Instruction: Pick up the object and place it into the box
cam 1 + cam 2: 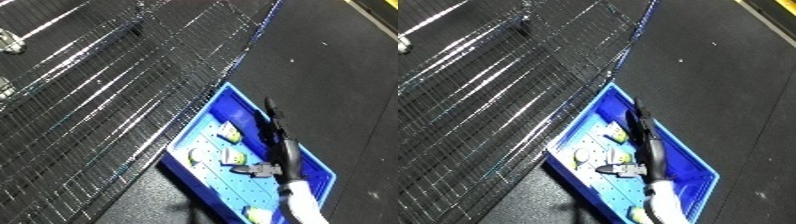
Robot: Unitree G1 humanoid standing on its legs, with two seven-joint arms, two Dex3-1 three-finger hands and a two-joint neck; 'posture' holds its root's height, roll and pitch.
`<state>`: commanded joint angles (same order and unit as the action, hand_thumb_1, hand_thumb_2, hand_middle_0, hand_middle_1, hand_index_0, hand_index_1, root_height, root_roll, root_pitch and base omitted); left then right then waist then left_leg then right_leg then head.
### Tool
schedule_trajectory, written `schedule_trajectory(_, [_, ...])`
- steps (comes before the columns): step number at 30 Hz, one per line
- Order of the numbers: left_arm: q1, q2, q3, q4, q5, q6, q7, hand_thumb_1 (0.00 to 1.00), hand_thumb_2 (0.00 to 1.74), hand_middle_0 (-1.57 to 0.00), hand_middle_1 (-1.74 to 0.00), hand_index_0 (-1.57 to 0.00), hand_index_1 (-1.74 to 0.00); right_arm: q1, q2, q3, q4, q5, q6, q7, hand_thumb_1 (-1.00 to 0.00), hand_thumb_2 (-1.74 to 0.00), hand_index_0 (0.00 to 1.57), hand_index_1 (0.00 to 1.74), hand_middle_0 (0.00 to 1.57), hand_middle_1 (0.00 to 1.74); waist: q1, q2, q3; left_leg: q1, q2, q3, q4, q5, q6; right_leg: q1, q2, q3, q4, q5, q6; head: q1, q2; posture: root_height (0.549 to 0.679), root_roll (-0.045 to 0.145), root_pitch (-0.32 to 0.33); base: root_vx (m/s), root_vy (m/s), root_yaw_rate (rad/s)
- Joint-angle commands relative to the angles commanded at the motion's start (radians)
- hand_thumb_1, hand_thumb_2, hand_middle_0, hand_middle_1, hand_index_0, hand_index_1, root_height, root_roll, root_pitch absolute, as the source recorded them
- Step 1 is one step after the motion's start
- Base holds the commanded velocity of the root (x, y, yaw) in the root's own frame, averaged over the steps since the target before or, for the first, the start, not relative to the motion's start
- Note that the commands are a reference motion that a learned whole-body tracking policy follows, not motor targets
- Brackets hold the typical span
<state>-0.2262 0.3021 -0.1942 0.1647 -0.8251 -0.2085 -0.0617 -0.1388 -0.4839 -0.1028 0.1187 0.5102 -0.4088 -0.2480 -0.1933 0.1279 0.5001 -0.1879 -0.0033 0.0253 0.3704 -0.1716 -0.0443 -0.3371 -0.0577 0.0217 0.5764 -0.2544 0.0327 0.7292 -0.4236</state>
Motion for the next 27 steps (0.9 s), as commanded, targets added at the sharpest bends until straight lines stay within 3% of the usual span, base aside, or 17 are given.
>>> schedule_trajectory(4, [-0.002, 0.001, 0.001, 0.010, 0.006, 0.011, -0.005, 1.00, 1.74, -1.57, -1.74, -1.57, -1.74, -0.035, 0.013, 0.026, -0.045, -0.030, 0.020, 0.018, 0.00, 0.00, 0.00, 0.00, 0.00, 0.00, 0.025, -0.016, -0.003, -0.006, 0.002, -0.017, 0.000, 0.007, -0.0013, 0.008, 0.0013, -0.010, -0.002, 0.001, -0.0028, -0.074, 0.010, 0.663, 0.091, 0.039, 0.006, -0.061, 0.142])
schedule_trajectory(12, [0.017, 0.008, 0.018, 0.007, 0.020, 0.048, -0.025, 1.00, 1.74, -1.57, -1.74, -1.57, -1.74, -0.083, 0.028, 0.051, -0.089, -0.059, 0.062, 0.069, 0.00, 0.00, 0.00, 0.00, 0.00, 0.00, 0.078, -0.047, -0.009, -0.024, 0.009, -0.041, 0.042, 0.005, -0.0059, 0.032, -0.0042, -0.037, 0.005, -0.003, -0.0140, -0.213, 0.032, 0.663, 0.086, 0.017, 0.034, -0.055, 0.135])
schedule_trajectory(21, [0.042, 0.037, 0.046, -0.005, 0.036, 0.094, -0.038, 1.00, 1.74, -1.57, -1.74, -1.57, -1.74, -0.093, 0.071, 0.088, -0.120, -0.077, 0.089, 0.099, 0.00, 0.00, 0.00, 0.00, 0.00, 0.00, 0.137, -0.087, -0.007, -0.053, 0.009, -0.073, 0.084, 0.007, -0.0013, 0.051, 0.0083, -0.067, 0.041, -0.019, -0.0247, -0.376, 0.042, 0.659, 0.072, -0.008, 0.036, -0.077, 0.182])
schedule_trajectory(27, [0.062, 0.049, 0.061, -0.018, 0.044, 0.107, -0.041, 1.00, 1.74, -1.57, -1.74, -1.57, -1.74, -0.081, 0.103, 0.111, -0.124, -0.075, 0.087, 0.098, 0.00, 0.00, 0.00, 0.00, 0.00, 0.00, 0.170, -0.108, 0.001, -0.067, 0.004, -0.092, 0.101, 0.007, 0.0027, 0.059, 0.0156, -0.085, 0.055, -0.023, -0.0252, -0.487, 0.062, 0.658, 0.063, -0.019, 0.043, -0.057, 0.161])
